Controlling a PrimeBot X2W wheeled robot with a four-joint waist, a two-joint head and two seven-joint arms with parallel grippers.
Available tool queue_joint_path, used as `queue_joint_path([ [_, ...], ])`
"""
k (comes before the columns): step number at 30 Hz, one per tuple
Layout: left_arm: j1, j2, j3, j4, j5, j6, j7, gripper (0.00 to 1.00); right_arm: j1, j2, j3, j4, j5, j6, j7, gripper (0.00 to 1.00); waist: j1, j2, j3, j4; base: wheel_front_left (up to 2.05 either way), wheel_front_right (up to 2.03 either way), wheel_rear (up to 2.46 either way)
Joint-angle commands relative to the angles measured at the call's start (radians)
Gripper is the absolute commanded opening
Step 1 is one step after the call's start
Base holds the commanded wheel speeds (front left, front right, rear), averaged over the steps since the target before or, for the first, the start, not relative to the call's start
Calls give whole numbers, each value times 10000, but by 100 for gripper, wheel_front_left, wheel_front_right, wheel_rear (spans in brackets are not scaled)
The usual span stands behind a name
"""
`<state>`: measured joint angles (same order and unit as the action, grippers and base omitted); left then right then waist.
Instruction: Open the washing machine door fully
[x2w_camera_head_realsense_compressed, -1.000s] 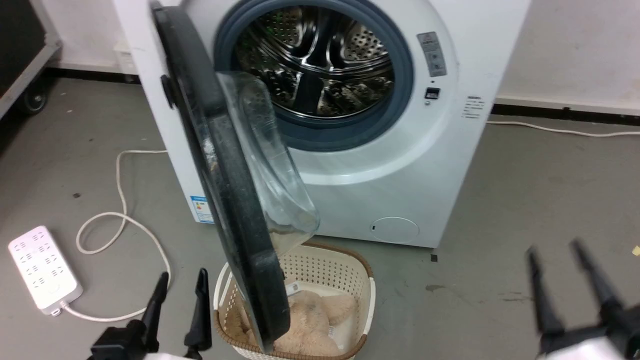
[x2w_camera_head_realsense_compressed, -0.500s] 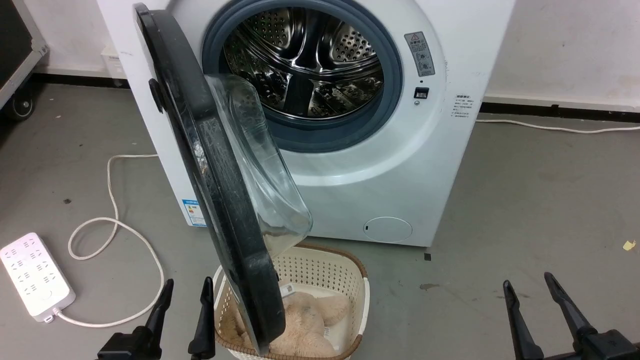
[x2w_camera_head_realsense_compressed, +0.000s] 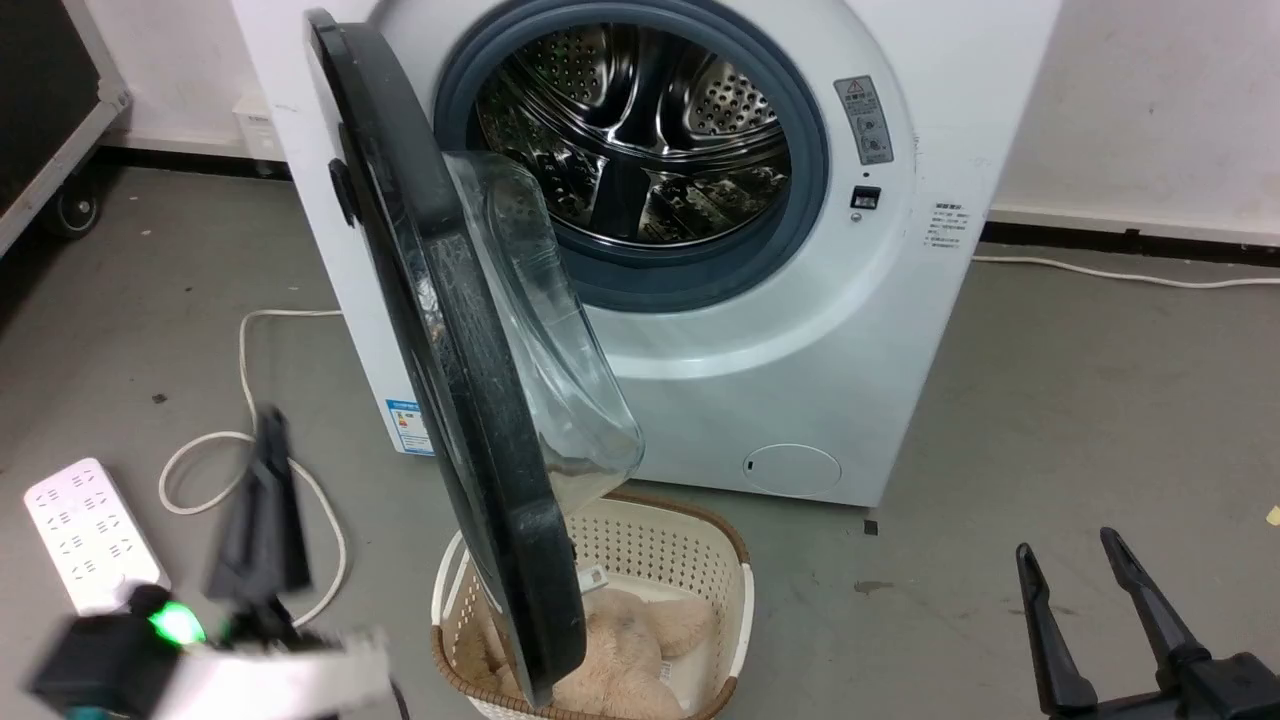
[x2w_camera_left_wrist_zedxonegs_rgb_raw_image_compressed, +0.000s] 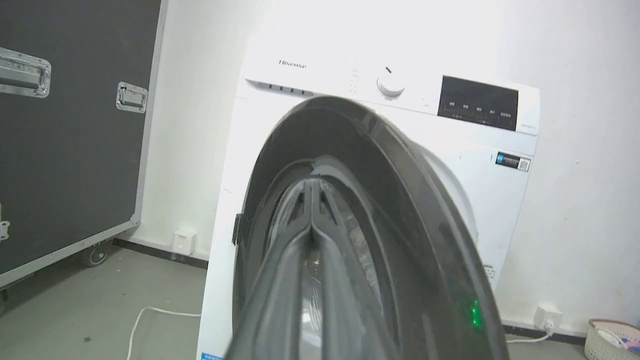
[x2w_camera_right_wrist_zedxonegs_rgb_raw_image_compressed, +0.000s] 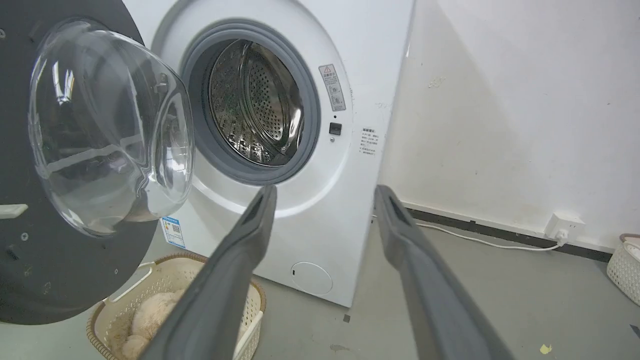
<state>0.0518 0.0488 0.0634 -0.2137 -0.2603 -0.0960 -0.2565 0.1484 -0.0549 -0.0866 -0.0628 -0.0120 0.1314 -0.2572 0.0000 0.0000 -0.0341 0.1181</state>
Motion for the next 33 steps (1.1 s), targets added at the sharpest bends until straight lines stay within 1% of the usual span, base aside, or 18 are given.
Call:
queue_joint_path([
  [1,-396,15,66,-466,-291,221,-53,0,-145,46,-15,-31,-33,-7,-44,100,0,0,-10,41,0,0,0],
  [3,-746,15,-120,-886,-488,370,-53,0,-173,46,-37,-16,33,-7,-44,100,0,0,-11,71,0,0,0],
  [6,-1242,14,-578,-1358,-278,411,-41,0,-225,46,-24,34,89,-7,-44,100,0,0,11,59,0,0,0],
  [9,-1644,14,-1112,-1756,-87,419,260,0,-240,46,-51,115,153,-7,-45,100,0,0,36,33,0,0,0],
  [12,-1713,14,-1722,-2017,136,457,860,0,-250,47,-49,154,207,-7,-45,100,0,0,77,-29,0,0,0],
  [15,-1431,14,-2518,-1895,18,535,1782,0,-269,47,-100,181,280,-7,-45,100,0,0,135,-66,0,0,0],
  [18,-1128,27,-3243,-1603,94,371,2342,0,-277,47,-167,267,377,-7,-45,100,0,0,214,-73,0,0,0],
  [23,-592,24,-3874,-736,-242,313,2883,0,-303,47,-217,386,372,-7,-45,100,0,0,349,-70,0,0,0],
  [25,-409,23,-3982,-265,-510,339,3140,0,-323,47,-237,409,405,-7,-45,100,0,0,413,-49,0,0,0],
  [28,-285,51,-4059,428,-614,343,3380,0,-348,47,-194,467,417,-7,-45,100,0,0,484,-13,0,0,0],
  [33,-225,57,-3927,1207,-713,467,3220,0,-388,47,-193,520,445,-7,-45,100,0,0,553,115,0,0,0],
])
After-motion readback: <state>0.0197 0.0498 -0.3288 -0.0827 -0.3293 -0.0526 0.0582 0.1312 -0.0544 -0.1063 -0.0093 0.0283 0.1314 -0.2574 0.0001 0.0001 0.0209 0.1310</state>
